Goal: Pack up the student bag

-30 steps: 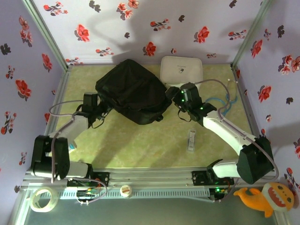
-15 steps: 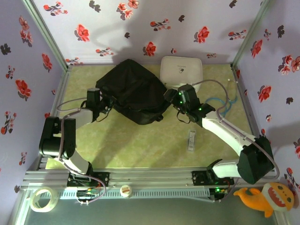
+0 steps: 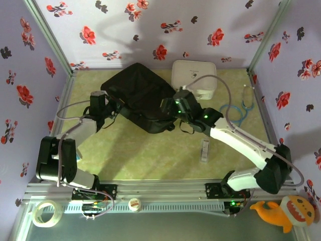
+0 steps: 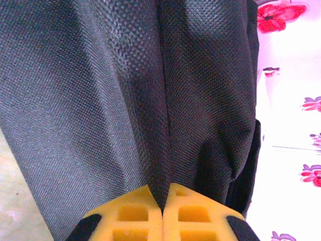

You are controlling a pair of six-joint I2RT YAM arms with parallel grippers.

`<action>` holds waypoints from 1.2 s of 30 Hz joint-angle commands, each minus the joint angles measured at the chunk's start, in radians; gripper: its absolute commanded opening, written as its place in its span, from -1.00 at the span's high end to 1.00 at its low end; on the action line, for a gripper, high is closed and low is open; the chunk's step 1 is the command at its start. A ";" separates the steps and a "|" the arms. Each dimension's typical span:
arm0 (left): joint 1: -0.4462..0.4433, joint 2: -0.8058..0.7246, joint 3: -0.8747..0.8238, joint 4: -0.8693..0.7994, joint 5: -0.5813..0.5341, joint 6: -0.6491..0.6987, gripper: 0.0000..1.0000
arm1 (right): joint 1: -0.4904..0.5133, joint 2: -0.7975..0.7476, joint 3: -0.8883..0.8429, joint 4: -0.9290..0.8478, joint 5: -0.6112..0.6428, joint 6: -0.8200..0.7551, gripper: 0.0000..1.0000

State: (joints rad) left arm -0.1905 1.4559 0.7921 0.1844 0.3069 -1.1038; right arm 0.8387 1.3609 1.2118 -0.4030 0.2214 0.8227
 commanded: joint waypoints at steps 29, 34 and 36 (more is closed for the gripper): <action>-0.035 -0.101 0.047 -0.038 0.018 0.081 1.00 | 0.158 0.468 0.339 -0.098 -0.165 0.076 0.06; -0.034 -0.101 0.047 -0.039 0.018 0.082 1.00 | 0.154 0.487 0.361 -0.123 -0.148 0.080 0.15; -0.035 -0.101 0.047 -0.039 0.020 0.082 1.00 | 0.151 0.502 0.374 -0.130 -0.149 0.084 0.21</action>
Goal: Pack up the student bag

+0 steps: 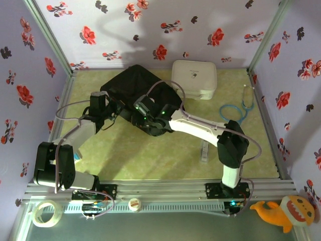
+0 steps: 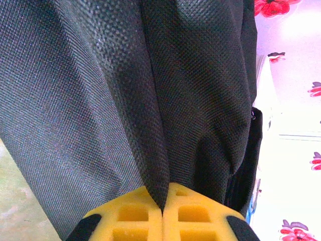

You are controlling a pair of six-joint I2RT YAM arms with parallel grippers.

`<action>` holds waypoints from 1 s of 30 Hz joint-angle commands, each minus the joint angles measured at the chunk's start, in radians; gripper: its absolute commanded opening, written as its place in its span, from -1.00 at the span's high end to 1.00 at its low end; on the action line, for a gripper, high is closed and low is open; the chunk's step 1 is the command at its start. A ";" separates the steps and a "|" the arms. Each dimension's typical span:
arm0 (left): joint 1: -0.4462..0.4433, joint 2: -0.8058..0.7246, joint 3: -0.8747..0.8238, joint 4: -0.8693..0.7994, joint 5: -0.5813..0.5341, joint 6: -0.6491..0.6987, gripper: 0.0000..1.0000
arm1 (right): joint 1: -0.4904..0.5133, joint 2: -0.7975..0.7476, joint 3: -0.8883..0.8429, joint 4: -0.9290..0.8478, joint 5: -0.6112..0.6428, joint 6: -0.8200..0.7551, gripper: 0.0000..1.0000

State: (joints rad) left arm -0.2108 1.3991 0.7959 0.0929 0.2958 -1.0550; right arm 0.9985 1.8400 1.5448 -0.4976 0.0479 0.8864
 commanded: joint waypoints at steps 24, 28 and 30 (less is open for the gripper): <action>0.033 0.035 0.059 0.059 0.023 0.071 1.00 | -0.018 -0.200 -0.166 -0.065 0.122 -0.063 1.00; 0.036 0.044 0.056 0.061 0.023 0.076 1.00 | -0.018 -0.233 -0.202 -0.087 0.143 -0.049 1.00; 0.039 0.048 0.054 0.063 0.023 0.075 1.00 | -0.018 -0.248 -0.220 -0.097 0.157 -0.042 1.00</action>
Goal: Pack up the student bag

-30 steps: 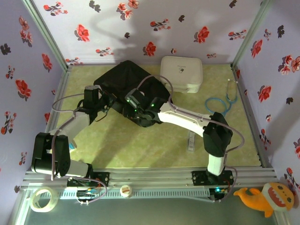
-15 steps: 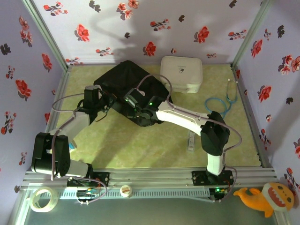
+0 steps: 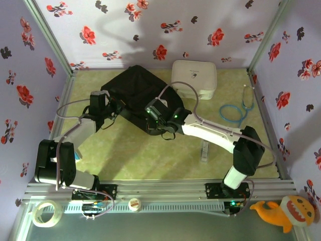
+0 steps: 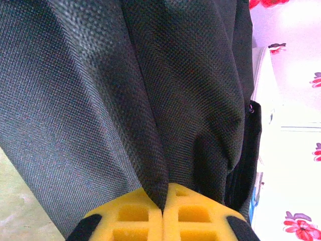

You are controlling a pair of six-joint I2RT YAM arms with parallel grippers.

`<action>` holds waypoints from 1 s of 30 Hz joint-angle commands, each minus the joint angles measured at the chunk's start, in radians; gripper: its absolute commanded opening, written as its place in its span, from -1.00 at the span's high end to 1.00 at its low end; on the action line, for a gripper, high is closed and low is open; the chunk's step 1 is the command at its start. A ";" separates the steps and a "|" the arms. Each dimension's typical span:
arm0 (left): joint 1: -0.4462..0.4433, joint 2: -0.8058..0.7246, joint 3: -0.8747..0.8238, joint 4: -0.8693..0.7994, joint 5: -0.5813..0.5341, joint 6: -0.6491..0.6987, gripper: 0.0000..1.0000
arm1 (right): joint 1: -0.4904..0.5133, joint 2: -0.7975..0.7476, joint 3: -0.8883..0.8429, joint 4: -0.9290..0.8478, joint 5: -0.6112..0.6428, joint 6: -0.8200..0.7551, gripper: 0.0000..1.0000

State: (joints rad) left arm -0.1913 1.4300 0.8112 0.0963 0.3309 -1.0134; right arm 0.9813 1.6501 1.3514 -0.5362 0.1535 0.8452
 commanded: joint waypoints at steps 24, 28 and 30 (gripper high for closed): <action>0.055 -0.007 -0.039 0.047 -0.137 -0.013 1.00 | -0.008 -0.093 -0.019 -0.182 0.295 -0.016 1.00; 0.067 -0.024 -0.053 0.040 -0.168 -0.023 1.00 | -0.015 -0.109 -0.018 -0.195 0.337 -0.009 1.00; 0.072 -0.035 -0.064 0.044 -0.185 -0.034 1.00 | -0.019 -0.117 -0.027 -0.188 0.336 -0.008 1.00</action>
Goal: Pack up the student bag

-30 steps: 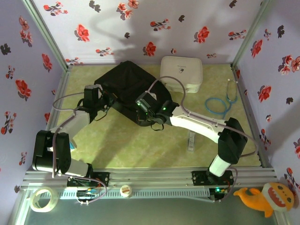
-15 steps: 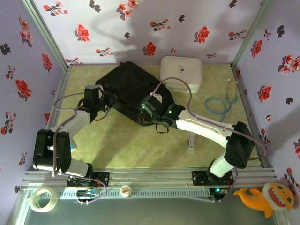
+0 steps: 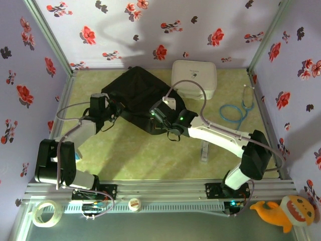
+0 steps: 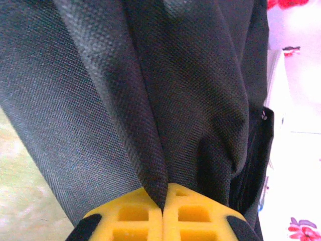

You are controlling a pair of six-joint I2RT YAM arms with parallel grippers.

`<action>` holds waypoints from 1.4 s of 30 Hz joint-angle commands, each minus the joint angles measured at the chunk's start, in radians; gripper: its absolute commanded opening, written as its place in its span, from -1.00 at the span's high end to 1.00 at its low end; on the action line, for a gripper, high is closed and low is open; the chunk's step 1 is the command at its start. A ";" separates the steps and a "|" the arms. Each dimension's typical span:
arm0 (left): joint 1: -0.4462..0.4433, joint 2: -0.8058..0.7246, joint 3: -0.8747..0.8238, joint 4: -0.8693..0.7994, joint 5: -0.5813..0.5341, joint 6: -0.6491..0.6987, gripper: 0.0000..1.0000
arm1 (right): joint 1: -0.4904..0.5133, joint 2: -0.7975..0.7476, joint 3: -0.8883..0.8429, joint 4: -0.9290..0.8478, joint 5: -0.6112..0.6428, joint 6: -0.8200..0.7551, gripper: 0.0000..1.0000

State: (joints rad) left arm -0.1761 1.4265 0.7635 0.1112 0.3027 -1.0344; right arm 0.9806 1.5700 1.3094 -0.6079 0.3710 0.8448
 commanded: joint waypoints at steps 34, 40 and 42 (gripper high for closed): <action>0.055 -0.066 -0.004 0.033 -0.017 0.007 1.00 | 0.029 0.174 0.046 0.104 -0.117 -0.282 -0.22; 0.055 -0.065 0.000 0.035 -0.010 0.001 1.00 | 0.026 0.243 0.065 0.170 -0.192 -0.296 -0.32; 0.055 -0.066 0.000 0.035 -0.008 -0.001 1.00 | 0.026 0.260 0.074 0.199 -0.231 -0.296 -0.31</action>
State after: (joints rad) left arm -0.1261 1.3952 0.7326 0.1333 0.2710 -1.0435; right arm 1.0088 1.7947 1.3479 -0.4644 0.1768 0.5724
